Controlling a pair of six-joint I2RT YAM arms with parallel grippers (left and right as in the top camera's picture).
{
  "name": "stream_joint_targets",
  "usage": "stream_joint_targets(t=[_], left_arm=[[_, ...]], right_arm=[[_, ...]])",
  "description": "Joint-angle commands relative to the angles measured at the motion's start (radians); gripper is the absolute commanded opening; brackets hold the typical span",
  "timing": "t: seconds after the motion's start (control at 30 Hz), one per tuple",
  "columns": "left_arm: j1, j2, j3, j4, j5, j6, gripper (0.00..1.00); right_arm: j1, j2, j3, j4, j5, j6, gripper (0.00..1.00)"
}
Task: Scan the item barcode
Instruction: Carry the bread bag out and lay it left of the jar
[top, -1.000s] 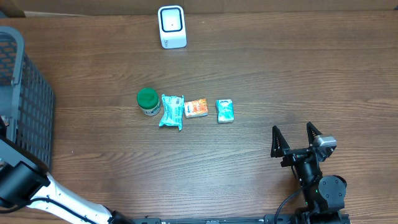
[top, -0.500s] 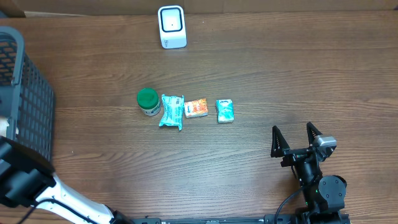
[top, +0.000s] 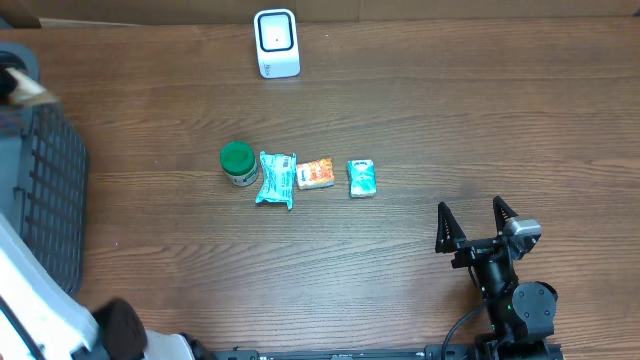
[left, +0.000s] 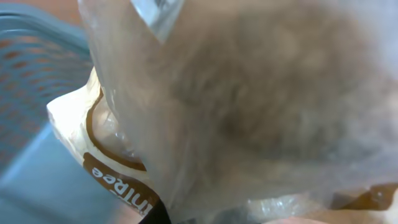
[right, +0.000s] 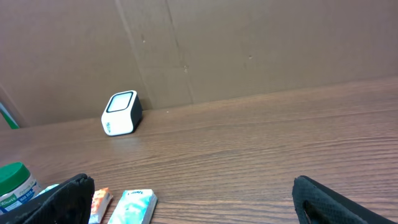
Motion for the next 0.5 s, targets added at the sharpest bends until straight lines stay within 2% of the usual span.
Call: stream_joint_targets(t=[0.0,0.23,0.37,0.47], left_arm=[[-0.128,-0.043,0.016,-0.038,0.035,-0.028,0.04],[-0.367,-0.021,-0.005,-0.158,0.031,-0.05,0.04],[-0.452,0.021,-0.036,-0.225,0.032,-0.175,0.04],[-0.515,0.058,-0.072,-0.258,0.032,-0.324,0.04]], right_arm=[[0.006,-0.009,-0.01,0.007,0.006,-0.004,1.0],[0.006,-0.009,-0.011,0.007,0.006,-0.004,1.0],[0.006,-0.009,-0.01,0.007,0.006,-0.004,1.0],[0.006,-0.009,-0.01,0.007,0.006,-0.004,1.0]])
